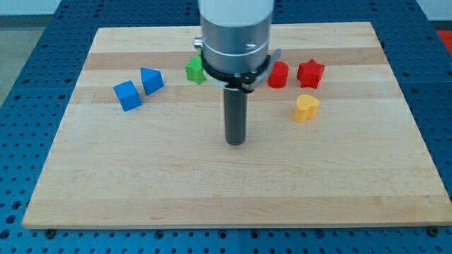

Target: Nudge the green star up a bit

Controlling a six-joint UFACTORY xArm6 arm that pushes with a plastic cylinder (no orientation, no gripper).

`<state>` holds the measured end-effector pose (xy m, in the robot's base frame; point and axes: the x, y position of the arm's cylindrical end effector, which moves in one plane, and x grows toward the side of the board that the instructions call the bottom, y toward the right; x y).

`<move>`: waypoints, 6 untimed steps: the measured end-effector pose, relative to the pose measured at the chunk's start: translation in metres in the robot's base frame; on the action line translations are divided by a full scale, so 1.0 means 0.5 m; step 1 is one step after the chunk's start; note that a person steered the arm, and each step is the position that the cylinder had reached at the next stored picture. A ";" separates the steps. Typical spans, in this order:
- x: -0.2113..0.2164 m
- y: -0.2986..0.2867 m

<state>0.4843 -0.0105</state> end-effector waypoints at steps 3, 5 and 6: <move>-0.131 -0.095; -0.180 -0.175; -0.185 -0.179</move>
<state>0.3917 -0.0999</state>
